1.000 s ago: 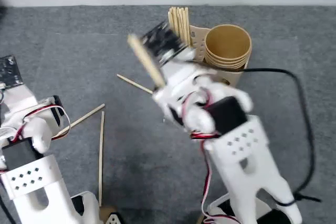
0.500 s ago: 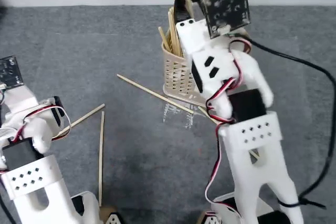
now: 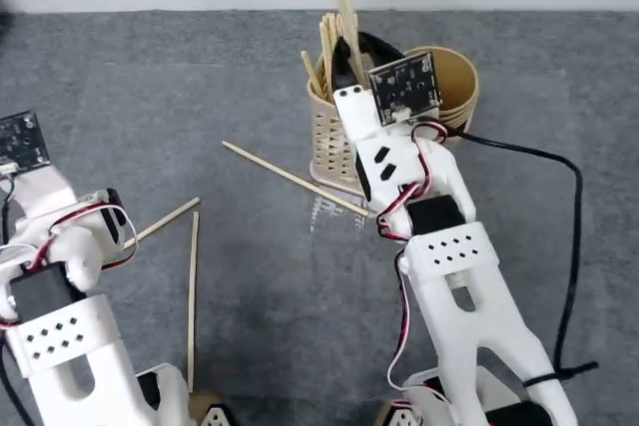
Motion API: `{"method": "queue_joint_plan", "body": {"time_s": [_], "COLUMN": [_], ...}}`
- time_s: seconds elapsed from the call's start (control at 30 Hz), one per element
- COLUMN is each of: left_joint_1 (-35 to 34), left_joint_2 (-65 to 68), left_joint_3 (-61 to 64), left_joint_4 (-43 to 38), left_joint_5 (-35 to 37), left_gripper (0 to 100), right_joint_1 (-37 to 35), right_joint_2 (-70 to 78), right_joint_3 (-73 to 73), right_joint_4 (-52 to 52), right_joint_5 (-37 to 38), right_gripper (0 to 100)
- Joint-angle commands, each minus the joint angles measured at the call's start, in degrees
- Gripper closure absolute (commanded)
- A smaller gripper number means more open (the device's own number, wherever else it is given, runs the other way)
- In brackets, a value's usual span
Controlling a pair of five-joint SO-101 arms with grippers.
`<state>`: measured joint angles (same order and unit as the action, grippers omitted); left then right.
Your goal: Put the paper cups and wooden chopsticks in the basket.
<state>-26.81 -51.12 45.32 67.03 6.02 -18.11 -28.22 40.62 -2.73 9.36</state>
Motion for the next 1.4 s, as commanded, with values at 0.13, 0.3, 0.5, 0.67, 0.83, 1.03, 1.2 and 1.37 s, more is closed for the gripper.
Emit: {"method": "queue_joint_plan", "body": {"time_s": [0.13,0.3,0.5,0.67,0.83,1.03,1.2,1.37], "left_joint_1": [0.0,0.0,0.0,0.0,0.0,0.0,0.0,-0.1], "left_joint_2": [-1.5,-1.5,-1.5,-1.5,-1.5,-1.5,-1.5,-1.5], "left_joint_3": [0.8,1.5,2.7,2.7,2.7,2.7,2.7,2.8], "left_joint_4": [-2.6,-2.5,-2.7,-2.7,-2.7,-2.7,-2.7,-2.5], "left_joint_5": [-0.4,-0.4,-0.4,-0.4,-0.4,-0.4,-0.4,-0.4], "left_gripper": [83,83,83,83,83,83,83,83], "right_joint_1": [0.9,0.9,0.9,-1.4,-2.2,-1.5,-1.4,4.8], "right_joint_2": [-1.9,-7.3,-14.5,-16.4,-16.3,-15.4,-12.7,-7.7], "right_joint_3": [-1.9,-8.6,-16.9,-18.1,-18.1,-12.0,-3.3,-1.0], "right_joint_4": [7.5,23.6,51.7,71.8,87.9,96.0,93.9,87.9], "right_joint_5": [-0.1,0.0,0.6,7.0,11.2,19.4,26.1,35.8], "right_gripper": [81.4,79.5,85.3,85.5,85.5,85.5,85.2,85.1]}}
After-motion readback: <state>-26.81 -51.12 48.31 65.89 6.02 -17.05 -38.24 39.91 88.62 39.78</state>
